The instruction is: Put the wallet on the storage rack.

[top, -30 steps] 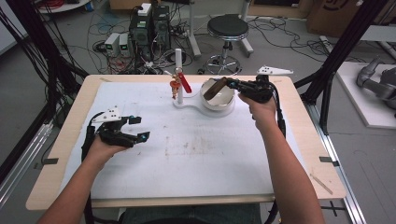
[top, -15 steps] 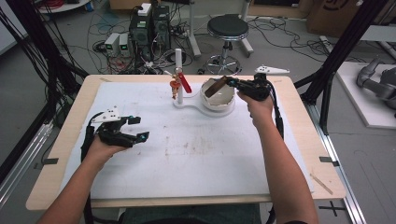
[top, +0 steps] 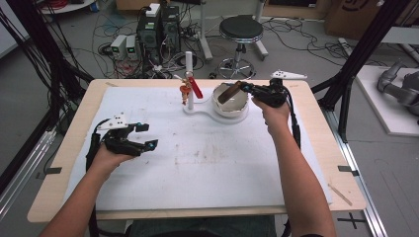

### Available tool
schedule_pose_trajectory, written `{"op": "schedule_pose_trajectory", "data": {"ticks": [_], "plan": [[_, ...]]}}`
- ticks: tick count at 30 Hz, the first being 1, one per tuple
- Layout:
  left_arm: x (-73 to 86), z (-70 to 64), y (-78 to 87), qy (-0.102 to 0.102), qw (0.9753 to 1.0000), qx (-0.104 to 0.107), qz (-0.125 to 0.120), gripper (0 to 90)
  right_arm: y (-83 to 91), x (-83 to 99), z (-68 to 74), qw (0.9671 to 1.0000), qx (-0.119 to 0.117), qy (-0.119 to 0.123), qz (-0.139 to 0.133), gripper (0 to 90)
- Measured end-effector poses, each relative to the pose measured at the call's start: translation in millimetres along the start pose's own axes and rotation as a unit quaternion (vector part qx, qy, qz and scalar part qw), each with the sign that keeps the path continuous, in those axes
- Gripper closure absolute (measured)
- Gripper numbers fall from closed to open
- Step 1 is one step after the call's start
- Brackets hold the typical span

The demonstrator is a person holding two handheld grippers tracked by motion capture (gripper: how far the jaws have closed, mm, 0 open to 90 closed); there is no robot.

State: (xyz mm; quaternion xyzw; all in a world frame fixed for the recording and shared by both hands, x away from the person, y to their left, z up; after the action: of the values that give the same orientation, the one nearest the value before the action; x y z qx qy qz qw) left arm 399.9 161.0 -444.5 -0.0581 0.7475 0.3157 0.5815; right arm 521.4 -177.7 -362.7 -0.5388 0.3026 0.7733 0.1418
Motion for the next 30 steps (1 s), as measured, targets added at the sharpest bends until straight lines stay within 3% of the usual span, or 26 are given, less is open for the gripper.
{"op": "schedule_pose_trajectory", "data": {"ticks": [9,16,17,19,27,30], "plan": [[-0.5,-0.3,0.6,0.000,1.0000,0.001,-0.002,20.0,-11.9,9.5,-4.3,0.9998,0.005,-0.005,0.016,90.0],[-0.4,-0.1,0.6,0.002,1.0000,0.002,-0.003,20.0,-23.7,27.2,-15.6,0.9978,0.029,-0.011,0.058,89.2],[-0.5,-0.1,0.6,0.002,1.0000,0.002,-0.003,20.0,-25.2,28.9,-16.6,0.9976,0.031,-0.011,0.061,87.5],[-0.5,-0.2,0.6,0.001,1.0000,0.002,-0.003,20.0,-26.0,27.6,-16.0,0.9980,0.028,-0.018,0.053,67.1],[-1.1,-0.9,0.4,-0.001,1.0000,0.004,-0.003,20.0,-15.4,17.8,-4.1,0.9973,0.047,0.023,0.051,50.4],[-1.5,-1.4,0.4,0.000,1.0000,0.004,-0.004,20.0,-6.2,13.3,2.1,0.9969,0.050,0.035,0.050,48.0]]}}
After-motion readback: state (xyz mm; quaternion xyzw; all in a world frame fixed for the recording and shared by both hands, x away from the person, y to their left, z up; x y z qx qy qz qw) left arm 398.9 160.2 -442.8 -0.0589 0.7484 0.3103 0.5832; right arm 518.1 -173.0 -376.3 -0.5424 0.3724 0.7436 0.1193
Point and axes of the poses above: each handheld gripper's, and its own axes: y roughly backward along the jaws, x roughly out of its underside, z roughly to its left, the point moved 9 cm from there along -y, roughly forward along the jaws, and after that the axes turned 3 degrees about z, right-handed, at the moved point
